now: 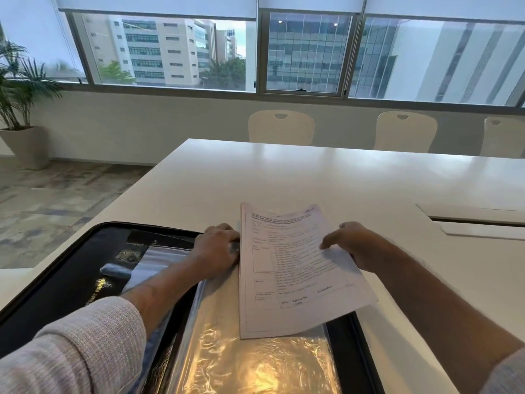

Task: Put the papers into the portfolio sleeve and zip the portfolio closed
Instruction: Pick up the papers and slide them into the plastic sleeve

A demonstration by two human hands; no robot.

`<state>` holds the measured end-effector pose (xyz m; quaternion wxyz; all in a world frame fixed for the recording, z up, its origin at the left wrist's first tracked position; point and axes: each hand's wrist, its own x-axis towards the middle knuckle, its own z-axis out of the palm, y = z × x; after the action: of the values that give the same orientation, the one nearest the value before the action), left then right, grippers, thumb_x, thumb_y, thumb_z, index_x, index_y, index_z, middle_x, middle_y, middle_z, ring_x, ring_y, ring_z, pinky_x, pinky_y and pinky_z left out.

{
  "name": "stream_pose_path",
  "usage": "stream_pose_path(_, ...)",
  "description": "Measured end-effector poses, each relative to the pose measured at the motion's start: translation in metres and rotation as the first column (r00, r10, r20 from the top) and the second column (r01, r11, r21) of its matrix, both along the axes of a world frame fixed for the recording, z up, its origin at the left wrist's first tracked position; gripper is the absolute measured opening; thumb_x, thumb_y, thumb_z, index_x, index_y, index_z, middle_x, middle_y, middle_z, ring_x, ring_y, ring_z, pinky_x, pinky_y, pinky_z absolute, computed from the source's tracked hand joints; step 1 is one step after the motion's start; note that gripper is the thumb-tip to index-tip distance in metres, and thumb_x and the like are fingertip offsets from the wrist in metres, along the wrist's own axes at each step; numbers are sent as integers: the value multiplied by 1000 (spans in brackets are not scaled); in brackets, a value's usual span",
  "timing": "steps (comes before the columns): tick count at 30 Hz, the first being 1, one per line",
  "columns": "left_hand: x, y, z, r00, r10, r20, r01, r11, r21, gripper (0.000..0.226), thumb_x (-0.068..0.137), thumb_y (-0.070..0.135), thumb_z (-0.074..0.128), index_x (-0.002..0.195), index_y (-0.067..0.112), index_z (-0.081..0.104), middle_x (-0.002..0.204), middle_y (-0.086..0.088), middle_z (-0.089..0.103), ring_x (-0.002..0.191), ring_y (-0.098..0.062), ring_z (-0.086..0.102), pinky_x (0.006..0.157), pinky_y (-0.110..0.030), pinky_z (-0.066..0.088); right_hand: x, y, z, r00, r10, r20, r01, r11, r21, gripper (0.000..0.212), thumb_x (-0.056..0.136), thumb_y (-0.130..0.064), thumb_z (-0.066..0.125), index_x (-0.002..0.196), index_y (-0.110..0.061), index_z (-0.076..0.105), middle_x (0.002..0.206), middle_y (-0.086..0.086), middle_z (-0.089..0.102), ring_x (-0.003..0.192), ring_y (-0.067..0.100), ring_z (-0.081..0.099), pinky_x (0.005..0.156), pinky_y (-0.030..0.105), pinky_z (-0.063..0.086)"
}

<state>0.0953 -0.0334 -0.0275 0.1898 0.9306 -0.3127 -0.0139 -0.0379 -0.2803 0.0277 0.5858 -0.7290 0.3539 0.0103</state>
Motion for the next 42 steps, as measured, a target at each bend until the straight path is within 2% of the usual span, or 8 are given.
stream_pose_path(4, 1, -1, -2, 1000, 9, -13, -10, 998, -66, 38, 86, 35, 69, 124, 28, 66, 123, 8, 56, 113, -17, 50, 99, -45, 44, -3, -2, -1, 997, 54, -51, -40, 970, 241, 40, 88, -8, 64, 125, -1, 53, 113, 26, 67, 98, 43, 67, 88, 57, 52)
stream_pose_path(10, 4, -1, -4, 999, 43, -1, -43, 999, -27, 27, 88, 36, 65, 113, 27, 68, 124, 8, 57, 114, -18, 50, 98, -45, 45, -3, -11, -2, 994, 103, 32, -108, 964, 242, 38, 91, 12, 48, 129, 8, 49, 124, 31, 59, 110, 49, 59, 96, 62, 44)
stream_pose_path(15, 8, -8, 1, 997, 71, -43, -70, 997, 23, 4, 88, 36, 67, 90, 35, 63, 123, 8, 56, 118, -19, 44, 96, -40, 39, 1, -32, 8, 972, -13, 234, -60, 952, 300, 41, 90, 13, 48, 130, 2, 53, 121, 27, 62, 100, 44, 63, 79, 56, 51)
stream_pose_path(19, 10, -11, 3, 997, 55, -46, -54, 998, 36, 11, 90, 34, 63, 100, 31, 66, 121, 8, 56, 116, -21, 42, 95, -40, 35, 9, -44, 9, 942, -125, 312, -1, 927, 375, 42, 86, 13, 55, 124, -6, 59, 118, 21, 67, 98, 39, 67, 68, 53, 56)
stream_pose_path(24, 10, -12, 3, 993, 54, -101, -57, 998, -34, 11, 87, 30, 60, 92, 29, 69, 100, 5, 68, 106, -22, 52, 94, -41, 34, 18, -47, 0, 900, -245, 362, 49, 880, 473, 42, 85, 11, 58, 119, -13, 61, 108, 18, 72, 88, 37, 72, 60, 51, 57)
stream_pose_path(31, 13, -7, 3, 997, 9, -82, -22, 986, -163, 17, 74, 45, 81, 67, 38, 67, 80, 21, 69, 94, -7, 55, 81, -35, 24, 34, -48, 1, 796, -423, 432, 91, 791, 606, 44, 85, 12, 58, 119, -16, 60, 116, 18, 68, 99, 37, 69, 73, 57, 57)
stream_pose_path(38, 11, -10, 5, 984, -8, -179, -44, 957, -285, 14, 73, 40, 84, 73, 31, 74, 76, 20, 71, 92, -4, 62, 97, -41, 35, 47, -41, 5, 685, -558, 469, 164, 745, 647, 27, 89, 9, 56, 104, -13, 61, 116, 16, 67, 101, 33, 66, 86, 57, 53)
stream_pose_path(42, 10, -15, 8, 960, -6, -278, -77, 955, -287, 11, 83, 27, 78, 76, 35, 76, 73, 26, 70, 89, -4, 63, 101, -50, 43, 57, -34, 7, 610, -635, 474, 217, 710, 670, 36, 92, 6, 54, 125, -10, 56, 120, 14, 65, 97, 30, 66, 84, 49, 56)
